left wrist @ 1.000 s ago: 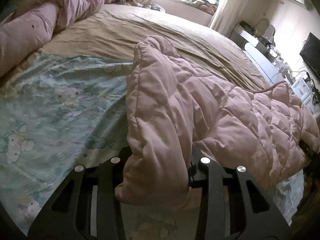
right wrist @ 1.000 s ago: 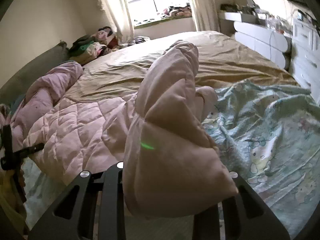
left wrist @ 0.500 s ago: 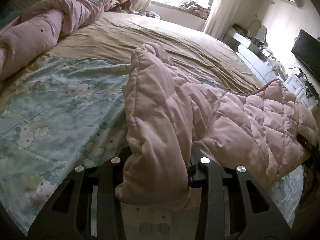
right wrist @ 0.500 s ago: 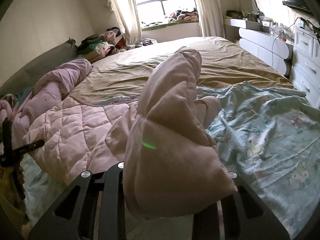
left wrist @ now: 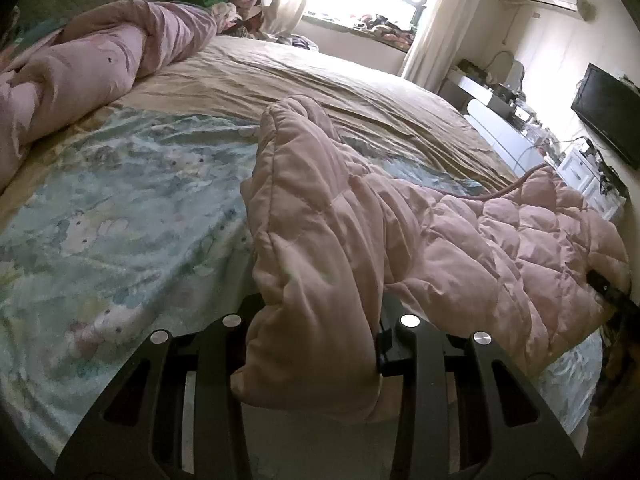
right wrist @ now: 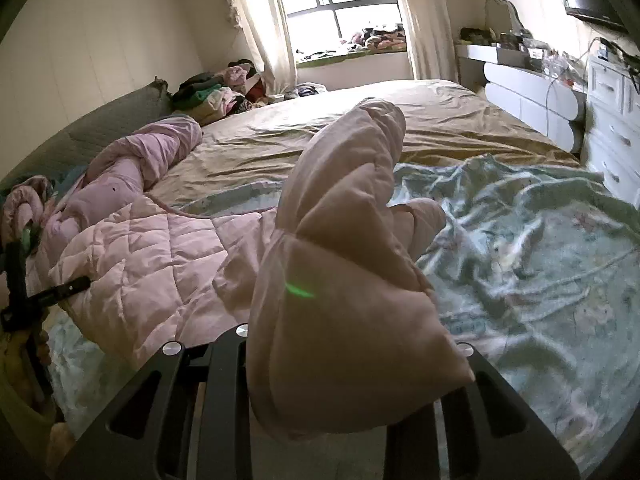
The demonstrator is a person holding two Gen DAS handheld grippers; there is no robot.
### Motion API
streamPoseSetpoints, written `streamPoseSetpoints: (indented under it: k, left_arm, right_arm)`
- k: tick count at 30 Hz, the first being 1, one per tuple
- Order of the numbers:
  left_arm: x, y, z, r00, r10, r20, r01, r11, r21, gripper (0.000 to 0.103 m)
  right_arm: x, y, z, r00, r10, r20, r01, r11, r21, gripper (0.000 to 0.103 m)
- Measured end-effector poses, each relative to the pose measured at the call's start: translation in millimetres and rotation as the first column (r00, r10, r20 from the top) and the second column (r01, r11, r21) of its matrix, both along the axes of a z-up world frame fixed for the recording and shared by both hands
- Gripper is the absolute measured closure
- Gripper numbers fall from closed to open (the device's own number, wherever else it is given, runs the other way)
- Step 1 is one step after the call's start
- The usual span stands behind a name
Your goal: Fold large clothes
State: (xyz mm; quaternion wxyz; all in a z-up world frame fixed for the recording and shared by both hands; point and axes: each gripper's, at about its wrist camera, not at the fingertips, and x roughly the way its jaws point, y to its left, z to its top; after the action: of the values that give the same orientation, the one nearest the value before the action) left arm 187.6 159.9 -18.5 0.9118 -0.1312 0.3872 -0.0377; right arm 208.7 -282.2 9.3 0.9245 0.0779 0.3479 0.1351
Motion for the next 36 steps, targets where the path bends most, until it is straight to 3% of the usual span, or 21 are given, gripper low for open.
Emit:
streamPoseSetpoints:
  k: [18, 36]
  left_arm:
    - [-31.4, 0.1, -31.8, 0.999, 0.014, -0.029, -0.013, 0.999, 0.029, 0.074]
    - [-28.1, -4.4, -47.2, 0.998, 0.014, -0.064, -0.01, 0.999, 0.051, 0.069]
  right_arm:
    - [-13.4, -17.4, -34.0, 0.99, -0.104, -0.099, 0.104, 0.995, -0.007, 0.079]
    - [-6.3, -30.0, -83.5, 0.943, -0.22, -0.251, 0.222, 0.975, -0.02, 0.073]
